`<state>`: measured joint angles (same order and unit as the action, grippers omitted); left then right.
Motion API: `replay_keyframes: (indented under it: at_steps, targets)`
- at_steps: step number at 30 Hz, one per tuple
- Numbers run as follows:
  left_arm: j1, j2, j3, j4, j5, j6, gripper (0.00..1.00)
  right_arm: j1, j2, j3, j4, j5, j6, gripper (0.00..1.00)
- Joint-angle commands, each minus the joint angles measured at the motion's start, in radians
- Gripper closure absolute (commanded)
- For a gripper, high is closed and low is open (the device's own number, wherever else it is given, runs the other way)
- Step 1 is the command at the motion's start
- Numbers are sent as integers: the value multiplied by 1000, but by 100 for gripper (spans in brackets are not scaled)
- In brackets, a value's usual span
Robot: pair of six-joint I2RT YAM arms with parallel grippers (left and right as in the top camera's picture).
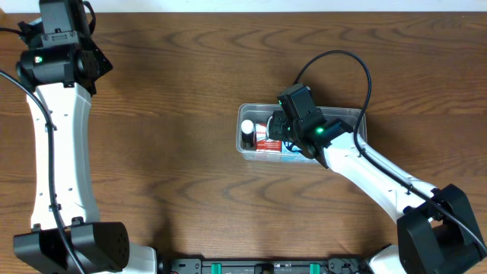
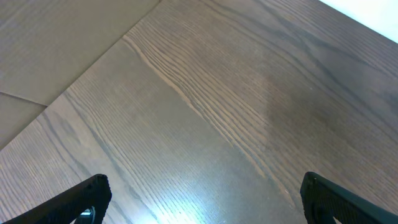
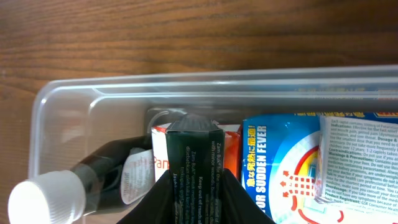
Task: Pack container
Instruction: 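Lower the Zam-Buk tin into the container beside the bottle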
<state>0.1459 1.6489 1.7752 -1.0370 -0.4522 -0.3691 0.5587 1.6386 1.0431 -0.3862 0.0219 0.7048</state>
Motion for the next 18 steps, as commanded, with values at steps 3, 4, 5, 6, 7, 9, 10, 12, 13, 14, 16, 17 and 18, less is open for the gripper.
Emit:
replay_keyframes:
  at_steps: [3, 4, 5, 6, 7, 9, 10, 12, 13, 14, 16, 17, 18]
  targets:
    - [2, -14, 11, -2, -16, -2, 2, 5, 10, -4, 8, 12, -2, 70]
    - [2, -14, 11, -2, -16, -1, 2, 5, 10, -4, 8, 12, -16, 66]
    - [2, -14, 11, -2, -16, -1, 2, 5, 10, -4, 8, 12, -29, 62]
    - [2, -14, 11, -2, -16, -1, 2, 5, 10, -4, 8, 12, -34, 55]
    - [2, -14, 11, -2, -16, -2, 2, 4, 10, -4, 6, 12, -34, 50]
    - [2, -14, 11, -2, -16, -2, 2, 3, 10, -4, 5, 12, -42, 47]
    - [2, -14, 11, -2, -16, -2, 2, 3, 10, -4, 5, 15, -51, 46]
    - [2, -14, 11, -2, -16, -1, 2, 3, 10, -4, 2, 29, -53, 46]
    - [2, -14, 11, -2, -16, -2, 2, 3, 10, -4, 2, 35, -56, 45]
    - [2, -14, 11, -2, -16, -2, 2, 3, 10, -4, 1, 39, -64, 45]
    - [2, -14, 11, -2, -16, -2, 2, 3, 10, -4, 2, 46, -81, 45]
    - [2, -14, 11, -2, -16, -1, 2, 3, 10, -4, 2, 57, -86, 45]
    - [2, -14, 11, -2, -16, -2, 2, 3, 10, -4, 1, 68, -95, 45]
